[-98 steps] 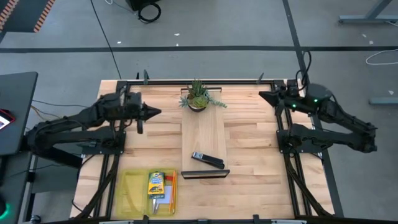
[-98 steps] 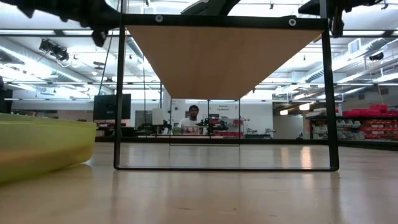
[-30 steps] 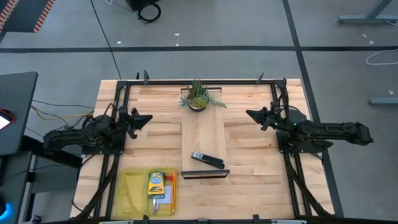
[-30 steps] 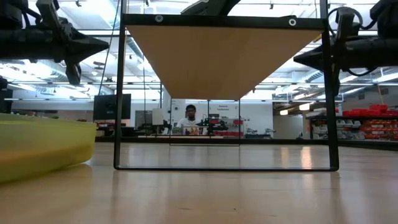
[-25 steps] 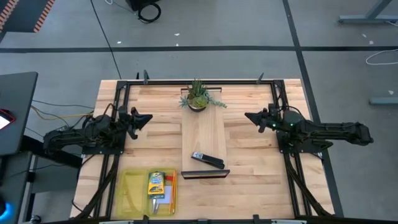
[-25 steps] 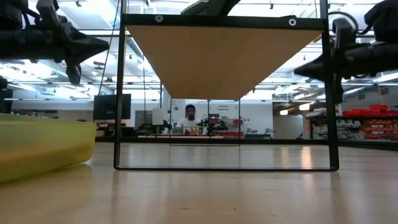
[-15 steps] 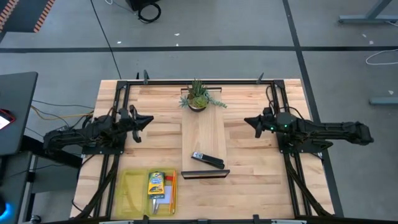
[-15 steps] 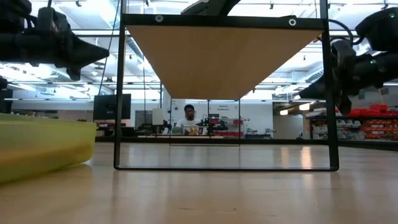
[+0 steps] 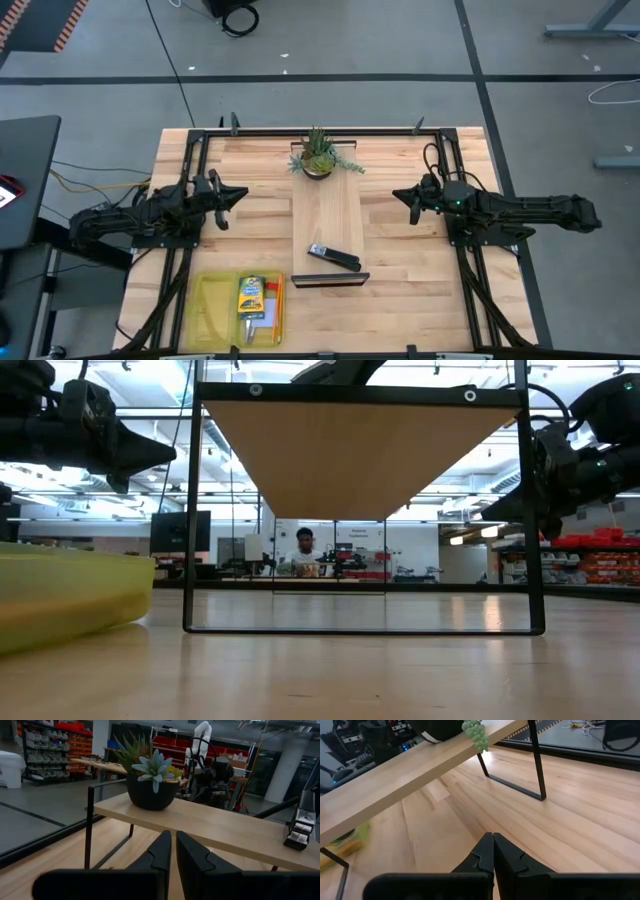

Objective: Pack school essentials
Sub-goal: Return to Home Position

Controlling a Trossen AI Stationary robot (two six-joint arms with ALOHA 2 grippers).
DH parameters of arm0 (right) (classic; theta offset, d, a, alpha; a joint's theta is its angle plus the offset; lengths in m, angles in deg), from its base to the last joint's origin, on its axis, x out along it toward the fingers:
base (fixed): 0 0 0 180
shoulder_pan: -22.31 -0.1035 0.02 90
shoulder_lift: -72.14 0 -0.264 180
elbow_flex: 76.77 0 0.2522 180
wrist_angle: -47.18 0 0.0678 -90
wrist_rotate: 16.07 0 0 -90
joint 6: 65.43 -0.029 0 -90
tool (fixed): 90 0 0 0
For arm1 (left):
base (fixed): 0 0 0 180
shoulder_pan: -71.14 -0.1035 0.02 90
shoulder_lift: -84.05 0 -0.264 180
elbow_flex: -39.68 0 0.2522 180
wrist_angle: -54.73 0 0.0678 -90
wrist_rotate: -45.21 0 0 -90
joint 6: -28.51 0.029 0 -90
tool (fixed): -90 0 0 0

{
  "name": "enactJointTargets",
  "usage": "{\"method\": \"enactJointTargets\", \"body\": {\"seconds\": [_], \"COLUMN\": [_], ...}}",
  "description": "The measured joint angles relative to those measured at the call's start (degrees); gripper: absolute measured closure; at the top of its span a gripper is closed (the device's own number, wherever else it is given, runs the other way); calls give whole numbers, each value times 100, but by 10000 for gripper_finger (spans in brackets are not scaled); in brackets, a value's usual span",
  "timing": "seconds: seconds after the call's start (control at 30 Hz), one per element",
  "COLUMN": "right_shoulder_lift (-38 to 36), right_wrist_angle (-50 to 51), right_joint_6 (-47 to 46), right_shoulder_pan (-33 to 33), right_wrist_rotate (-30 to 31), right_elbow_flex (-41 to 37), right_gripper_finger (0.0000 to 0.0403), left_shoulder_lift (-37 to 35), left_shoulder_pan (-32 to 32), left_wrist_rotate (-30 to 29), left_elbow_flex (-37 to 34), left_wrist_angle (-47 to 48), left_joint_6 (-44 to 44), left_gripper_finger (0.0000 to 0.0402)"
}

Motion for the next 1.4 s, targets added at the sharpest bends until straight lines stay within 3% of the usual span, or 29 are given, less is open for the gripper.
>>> {"method": "enactJointTargets", "body": {"seconds": [0.73, 0.93, 1.07, 1.23, 1.4], "right_shoulder_lift": [0, 0, 0, 0, 0], "right_wrist_angle": [-4, -7, -7, -9, -9], "right_joint_6": [-13, -13, -13, -12, -11], "right_shoulder_pan": [0, 0, 0, 0, 0], "right_wrist_rotate": [0, 0, 0, 1, 0], "right_elbow_flex": [-1, -1, -3, -3, -3], "right_gripper_finger": [393, 393, 393, 393, 393], "left_shoulder_lift": [0, 0, 4, 2, 2], "left_shoulder_pan": [0, 2, 2, 2, 2], "left_wrist_rotate": [4, 13, 10, 0, 2], "left_elbow_flex": [0, 0, 0, 0, 0], "left_wrist_angle": [-29, -31, 4, 3, 5], "left_joint_6": [-3, -388, 11, 1223, 1368], "left_gripper_finger": [370, 378, 374, 366, 370]}}
